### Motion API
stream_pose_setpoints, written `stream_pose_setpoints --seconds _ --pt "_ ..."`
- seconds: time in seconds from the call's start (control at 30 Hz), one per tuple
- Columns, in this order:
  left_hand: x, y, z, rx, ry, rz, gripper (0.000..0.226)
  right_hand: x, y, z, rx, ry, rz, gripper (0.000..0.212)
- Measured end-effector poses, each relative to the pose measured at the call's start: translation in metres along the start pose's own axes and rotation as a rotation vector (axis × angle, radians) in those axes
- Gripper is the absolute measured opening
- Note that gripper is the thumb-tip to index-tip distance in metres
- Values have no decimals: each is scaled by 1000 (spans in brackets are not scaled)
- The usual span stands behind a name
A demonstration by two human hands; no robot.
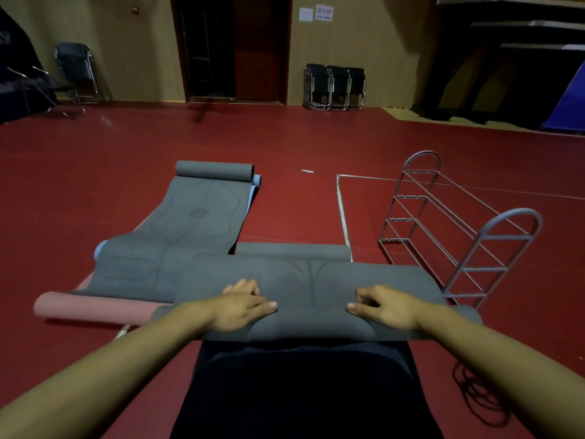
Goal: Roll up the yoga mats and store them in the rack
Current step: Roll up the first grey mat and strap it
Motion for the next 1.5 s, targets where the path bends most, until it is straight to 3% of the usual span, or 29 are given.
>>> stream_pose_setpoints --seconds 0.1,0.2,0.27,0.4,0.57,0.7,0.9,1.07,1.13,1.33,1.5 --pt "3 3 3 99 -108 76 77 3 -2 -8 -1 -77 -93 51" --pt "4 0 5 239 -221 2 49 9 -8 -9 -92 -259 -153 54" --pt "5 -1 3 252 -245 -5 42 11 -11 -7 -120 -356 -153 55" --pt "4 -1 1 208 -222 37 63 8 -6 -5 -98 -350 -180 49" --pt "-9 -2 9 123 -215 22 56 5 12 -7 -69 -445 -226 40" --pt "-11 0 14 91 -209 -71 45 10 19 -7 -62 -426 -244 58" --pt "6 2 14 303 -452 87 47 10 17 2 -41 -388 -235 64" --pt "5 6 15 256 -411 166 77 9 21 3 20 -406 -283 70" --pt "1 6 17 209 -389 177 72 8 25 7 32 -413 -294 75" --pt "-7 7 24 131 -384 93 52 16 42 8 91 -562 -281 45" --pt "-3 11 35 106 -487 -26 60 26 40 13 84 -593 -279 68"
Point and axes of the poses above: each hand's wrist, its own z-axis towards the middle knuckle, its own x-axis out of the palm, y = z × x, the point moved 1 cm from there along z, towards the middle knuckle, and after that the axes turned 14 degrees about x, right-handed, at the moved point
